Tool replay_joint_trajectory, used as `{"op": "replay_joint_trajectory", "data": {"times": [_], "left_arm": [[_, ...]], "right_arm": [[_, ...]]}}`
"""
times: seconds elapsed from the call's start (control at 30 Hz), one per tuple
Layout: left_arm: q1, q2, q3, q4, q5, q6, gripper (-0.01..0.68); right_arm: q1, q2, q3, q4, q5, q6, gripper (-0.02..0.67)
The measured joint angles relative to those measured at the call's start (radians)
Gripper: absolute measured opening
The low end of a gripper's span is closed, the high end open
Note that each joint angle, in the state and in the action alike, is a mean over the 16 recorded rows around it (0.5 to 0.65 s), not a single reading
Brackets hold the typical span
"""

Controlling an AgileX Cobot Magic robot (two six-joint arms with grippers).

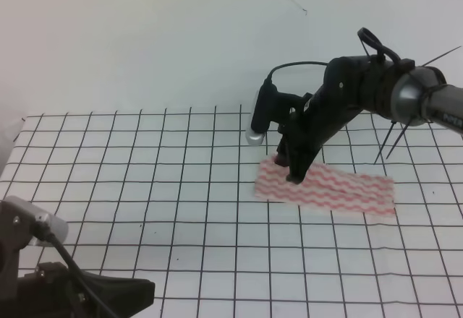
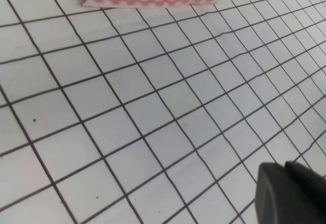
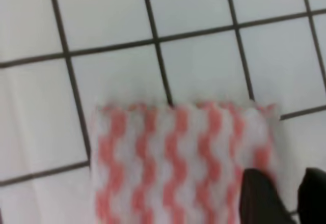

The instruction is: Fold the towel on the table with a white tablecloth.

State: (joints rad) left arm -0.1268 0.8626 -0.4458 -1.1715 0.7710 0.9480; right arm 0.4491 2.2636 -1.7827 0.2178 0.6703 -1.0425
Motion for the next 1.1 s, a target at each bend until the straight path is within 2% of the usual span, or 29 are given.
{"op": "replay_joint_trajectory", "data": {"times": [0.33,0.53,0.77,1.1], "left_arm": [[0.0,0.0,0.0,0.0,0.0,0.0,0.001],[0.0,0.0,0.0,-0.006,-0.001,0.0,0.001],[0.0,0.0,0.0,-0.037,-0.001,-0.001,0.001],[0.0,0.0,0.0,-0.079,0.01,-0.007,0.001]], "right_arm": [[-0.012,-0.044,0.0,-0.146,0.025,0.224,0.329],[-0.06,-0.121,0.012,-0.189,0.09,0.402,0.339],[-0.176,-0.236,0.08,-0.072,0.197,0.501,0.296],[-0.307,-0.351,0.296,0.187,0.249,0.501,0.265]]}}
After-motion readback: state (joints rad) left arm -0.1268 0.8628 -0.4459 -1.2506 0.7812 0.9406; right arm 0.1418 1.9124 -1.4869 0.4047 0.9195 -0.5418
